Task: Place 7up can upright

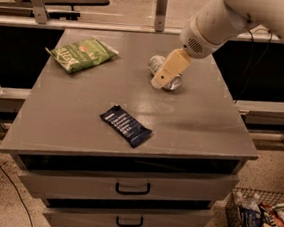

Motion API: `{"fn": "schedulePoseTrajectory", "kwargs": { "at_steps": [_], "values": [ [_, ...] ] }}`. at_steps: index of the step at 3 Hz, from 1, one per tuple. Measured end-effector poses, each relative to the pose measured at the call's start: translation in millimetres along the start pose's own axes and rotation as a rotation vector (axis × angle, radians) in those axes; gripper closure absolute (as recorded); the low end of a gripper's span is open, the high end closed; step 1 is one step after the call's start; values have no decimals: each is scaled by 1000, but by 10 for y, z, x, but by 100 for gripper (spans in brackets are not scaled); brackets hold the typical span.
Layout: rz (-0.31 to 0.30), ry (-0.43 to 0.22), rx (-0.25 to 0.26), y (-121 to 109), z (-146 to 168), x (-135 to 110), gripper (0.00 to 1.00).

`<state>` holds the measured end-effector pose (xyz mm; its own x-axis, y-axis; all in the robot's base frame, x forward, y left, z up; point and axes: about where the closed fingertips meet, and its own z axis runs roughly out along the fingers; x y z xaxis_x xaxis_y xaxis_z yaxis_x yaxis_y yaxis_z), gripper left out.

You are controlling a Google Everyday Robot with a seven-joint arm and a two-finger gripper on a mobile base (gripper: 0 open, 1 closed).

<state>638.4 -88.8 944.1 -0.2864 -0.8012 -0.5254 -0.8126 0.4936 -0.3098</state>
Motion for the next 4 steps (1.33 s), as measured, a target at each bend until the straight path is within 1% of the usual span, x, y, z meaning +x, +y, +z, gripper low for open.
{"fn": "schedulePoseTrajectory", "kwargs": {
  "at_steps": [1,2,3,4],
  "values": [
    [111,-4,25,-202,488,-91,0],
    [243,36,47,-360,854,-63,0],
    [356,81,62,-440,1051,-82,0],
    [429,134,63,-443,1217,-86,0]
  ]
}}
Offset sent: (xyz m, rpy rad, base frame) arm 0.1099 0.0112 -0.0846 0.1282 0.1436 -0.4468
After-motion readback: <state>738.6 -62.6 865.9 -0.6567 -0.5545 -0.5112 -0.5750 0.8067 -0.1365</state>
